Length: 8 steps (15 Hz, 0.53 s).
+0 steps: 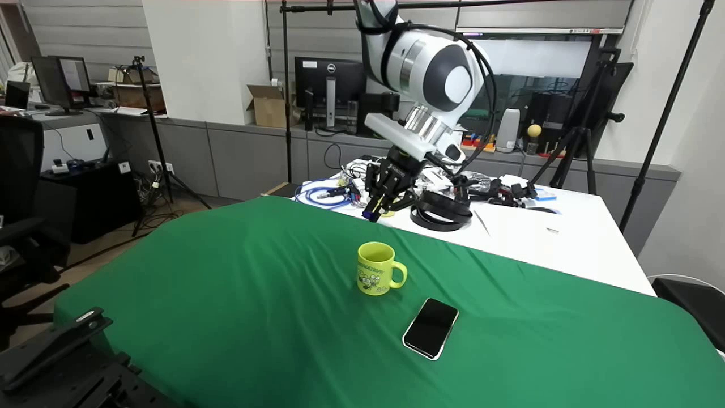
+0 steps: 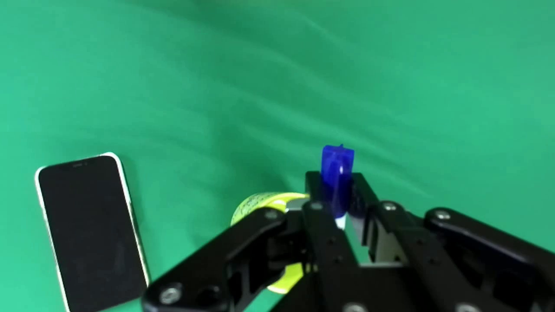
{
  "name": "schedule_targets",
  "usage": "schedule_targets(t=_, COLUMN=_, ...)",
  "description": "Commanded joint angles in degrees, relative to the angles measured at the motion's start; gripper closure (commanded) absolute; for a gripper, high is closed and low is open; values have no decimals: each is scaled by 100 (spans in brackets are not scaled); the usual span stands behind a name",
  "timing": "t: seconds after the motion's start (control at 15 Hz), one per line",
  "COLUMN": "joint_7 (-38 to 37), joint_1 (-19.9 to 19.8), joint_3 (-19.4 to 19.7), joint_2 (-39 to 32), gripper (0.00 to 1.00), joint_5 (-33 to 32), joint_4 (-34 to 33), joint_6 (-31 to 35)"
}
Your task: Put the marker in the mug
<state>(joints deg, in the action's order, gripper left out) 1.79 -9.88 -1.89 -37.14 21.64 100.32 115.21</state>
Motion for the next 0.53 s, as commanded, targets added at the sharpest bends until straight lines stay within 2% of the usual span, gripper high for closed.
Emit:
schedule_targets(t=0.0, joint_7=-475, joint_1=-162, joint_3=117, joint_2=52, gripper=95, joint_5=515, joint_4=52, joint_6=-410)
schedule_targets(t=0.47, joint_7=-907, joint_1=-352, joint_3=190, joint_2=-103, gripper=95, joint_5=1914, joint_4=260, joint_6=-640)
